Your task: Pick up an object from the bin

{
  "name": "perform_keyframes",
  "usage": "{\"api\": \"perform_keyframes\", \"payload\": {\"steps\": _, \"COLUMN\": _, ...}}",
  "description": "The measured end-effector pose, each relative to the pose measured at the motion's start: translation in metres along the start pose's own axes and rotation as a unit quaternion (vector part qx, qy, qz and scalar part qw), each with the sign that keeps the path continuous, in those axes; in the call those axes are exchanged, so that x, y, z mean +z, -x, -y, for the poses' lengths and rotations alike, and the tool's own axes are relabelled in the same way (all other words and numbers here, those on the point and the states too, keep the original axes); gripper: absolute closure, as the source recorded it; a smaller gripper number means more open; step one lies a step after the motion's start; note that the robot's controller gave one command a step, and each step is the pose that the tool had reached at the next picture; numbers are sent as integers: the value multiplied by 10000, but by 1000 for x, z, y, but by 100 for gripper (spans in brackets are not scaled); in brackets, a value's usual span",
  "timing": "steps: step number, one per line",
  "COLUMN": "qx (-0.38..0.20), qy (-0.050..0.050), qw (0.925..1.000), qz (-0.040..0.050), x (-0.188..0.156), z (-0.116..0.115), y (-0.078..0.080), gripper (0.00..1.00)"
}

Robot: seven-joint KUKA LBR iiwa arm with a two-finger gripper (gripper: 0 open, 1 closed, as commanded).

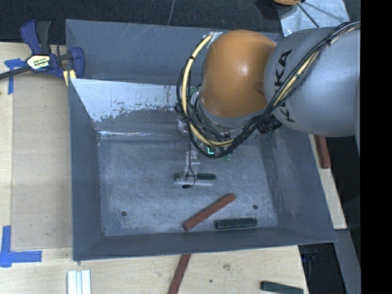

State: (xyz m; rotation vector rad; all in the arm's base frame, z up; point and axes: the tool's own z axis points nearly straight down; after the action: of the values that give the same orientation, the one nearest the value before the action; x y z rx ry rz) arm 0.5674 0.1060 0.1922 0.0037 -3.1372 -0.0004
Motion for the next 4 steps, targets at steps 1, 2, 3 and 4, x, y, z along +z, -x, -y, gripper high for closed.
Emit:
{"api": "perform_keyframes", "payload": {"steps": 1, "qx": 16, "qy": 3, "qw": 10000, "qz": 39, "x": -4, "z": 1, "y": 2, "gripper": 100}}
{"api": "perform_keyframes", "payload": {"steps": 2, "qx": 17, "qy": 3, "qw": 10000, "qz": 39, "x": -4, "z": 1, "y": 2, "gripper": 100}}
{"api": "perform_keyframes", "payload": {"steps": 3, "qx": -1998, "qy": -12, "qw": 9798, "qz": 52, "x": -39, "z": 58, "y": 5, "gripper": 0}}
{"api": "perform_keyframes", "payload": {"steps": 4, "qx": -2000, "qy": -5, "qw": 9798, "qz": 46, "x": -38, "z": 57, "y": 5, "gripper": 0}}
